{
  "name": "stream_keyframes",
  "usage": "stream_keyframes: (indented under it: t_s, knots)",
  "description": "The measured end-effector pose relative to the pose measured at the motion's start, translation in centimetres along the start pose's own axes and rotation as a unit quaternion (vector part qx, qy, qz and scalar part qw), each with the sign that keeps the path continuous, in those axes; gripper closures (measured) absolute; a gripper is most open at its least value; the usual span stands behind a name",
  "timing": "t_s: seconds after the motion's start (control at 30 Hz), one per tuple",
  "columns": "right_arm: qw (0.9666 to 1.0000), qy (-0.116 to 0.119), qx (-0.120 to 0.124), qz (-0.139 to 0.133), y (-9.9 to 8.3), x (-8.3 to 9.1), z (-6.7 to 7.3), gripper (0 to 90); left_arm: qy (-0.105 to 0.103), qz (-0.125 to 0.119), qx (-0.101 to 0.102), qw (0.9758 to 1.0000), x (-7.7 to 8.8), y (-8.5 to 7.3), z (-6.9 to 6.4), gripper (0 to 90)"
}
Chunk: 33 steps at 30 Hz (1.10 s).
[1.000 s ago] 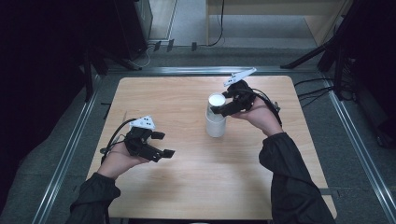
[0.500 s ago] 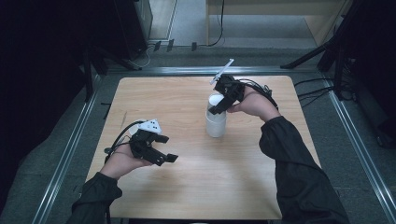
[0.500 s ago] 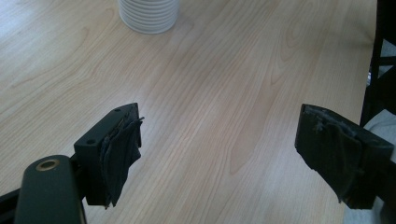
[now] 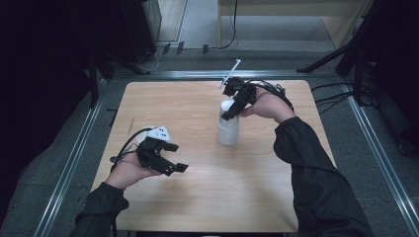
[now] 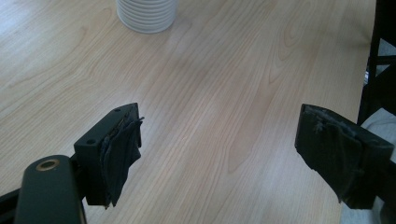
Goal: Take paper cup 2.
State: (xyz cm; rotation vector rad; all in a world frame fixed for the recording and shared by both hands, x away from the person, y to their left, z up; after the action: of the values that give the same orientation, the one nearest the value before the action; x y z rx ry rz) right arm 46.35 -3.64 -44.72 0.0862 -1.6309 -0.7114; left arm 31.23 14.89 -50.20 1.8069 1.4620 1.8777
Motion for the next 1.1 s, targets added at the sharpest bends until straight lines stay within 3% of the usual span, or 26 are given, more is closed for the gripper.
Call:
stream_keyframes:
  t_s: [0.6, 1.1]
  knots:
    - [1.0000, -0.004, -0.001, -0.001, 0.7, 1.5, 0.0, 32.9, -0.002, 0.001, -0.002, 1.0000, 0.0, -0.1, 0.1, 14.8]
    - [0.9997, -0.021, 0.006, -0.012, 1.9, 4.6, 0.2, 33.1, -0.006, -0.010, -0.001, 0.9999, 0.2, 0.3, 0.1, 14.8]
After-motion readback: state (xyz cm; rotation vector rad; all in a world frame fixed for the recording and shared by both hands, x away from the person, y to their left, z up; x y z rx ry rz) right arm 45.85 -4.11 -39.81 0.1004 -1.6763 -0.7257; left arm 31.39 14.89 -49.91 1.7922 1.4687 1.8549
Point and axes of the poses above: each handheld gripper's, and its own axes: x roughly backward along the jaws, y roughly out of its top, z roughly to its left, the point moved 8 cm from there along -x, roughly forward along the jaws, and after that the axes turned 4 degrees about -z, right-handed, at the moved point
